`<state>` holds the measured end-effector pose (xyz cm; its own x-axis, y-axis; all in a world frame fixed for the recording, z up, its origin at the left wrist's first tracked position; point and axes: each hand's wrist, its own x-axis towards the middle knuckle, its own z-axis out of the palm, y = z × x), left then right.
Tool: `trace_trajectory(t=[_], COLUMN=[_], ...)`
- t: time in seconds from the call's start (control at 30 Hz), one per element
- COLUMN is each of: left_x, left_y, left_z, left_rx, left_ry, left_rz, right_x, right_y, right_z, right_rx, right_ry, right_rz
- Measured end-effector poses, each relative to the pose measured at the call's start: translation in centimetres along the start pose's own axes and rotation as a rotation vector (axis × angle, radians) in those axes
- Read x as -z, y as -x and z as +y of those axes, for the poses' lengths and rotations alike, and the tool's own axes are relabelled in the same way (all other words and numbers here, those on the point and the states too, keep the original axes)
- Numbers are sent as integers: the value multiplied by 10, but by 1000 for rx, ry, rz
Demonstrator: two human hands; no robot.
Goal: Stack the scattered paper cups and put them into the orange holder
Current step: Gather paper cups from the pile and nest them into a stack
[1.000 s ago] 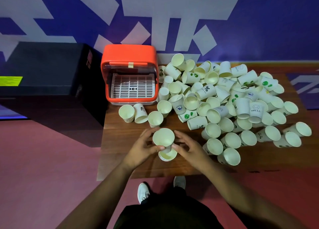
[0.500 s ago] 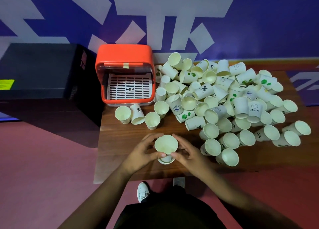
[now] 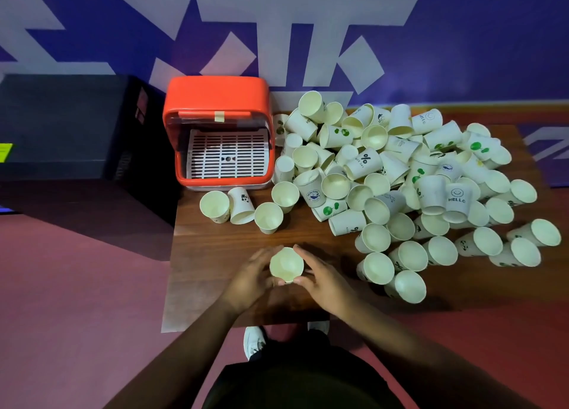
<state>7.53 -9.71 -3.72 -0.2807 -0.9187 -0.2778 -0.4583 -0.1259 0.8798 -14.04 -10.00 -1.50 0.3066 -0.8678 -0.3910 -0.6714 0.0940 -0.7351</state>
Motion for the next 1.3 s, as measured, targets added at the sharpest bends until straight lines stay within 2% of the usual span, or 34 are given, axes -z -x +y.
trace_trajectory(t=[0.13, 0.2, 0.27, 0.37, 0.5, 0.57, 0.67, 0.8, 0.97, 1.1, 1.3], left_x=[11, 22, 39, 67, 94, 104, 115, 122, 126, 128, 131], left_y=[-6, -8, -14, -26, -50, -65, -83, -92, -87, -75, -56], left_z=[-5, -3, -3, -5, 1, -3, -19, -33, -37, -38, -21], left_rx=[0, 36, 91, 157, 244, 267, 338, 307, 248, 266, 221], left_ry=[43, 36, 1, -149, -314, -339, -362, -378, -374, -325, -182], left_rz=[2, 69, 231, 502, 692, 674, 502, 385, 456, 495, 566], right_x=[3, 10, 19, 29, 22, 14, 5, 5, 18, 40, 71], right_y=[-22, -31, -43, -69, -106, -119, -131, -139, -135, -118, -82], right_z=[-1, -2, -6, -12, -22, -25, -23, -17, -31, -55, -80], right_rx=[10, 14, -1, -10, 36, 70, 80, 93, 149, 252, 204], right_ry=[-40, -62, -64, 50, 193, 282, 381, 434, 315, 151, -27], right_rz=[-18, 41, 102, 83, 30, -11, -48, -39, 0, 140, 195])
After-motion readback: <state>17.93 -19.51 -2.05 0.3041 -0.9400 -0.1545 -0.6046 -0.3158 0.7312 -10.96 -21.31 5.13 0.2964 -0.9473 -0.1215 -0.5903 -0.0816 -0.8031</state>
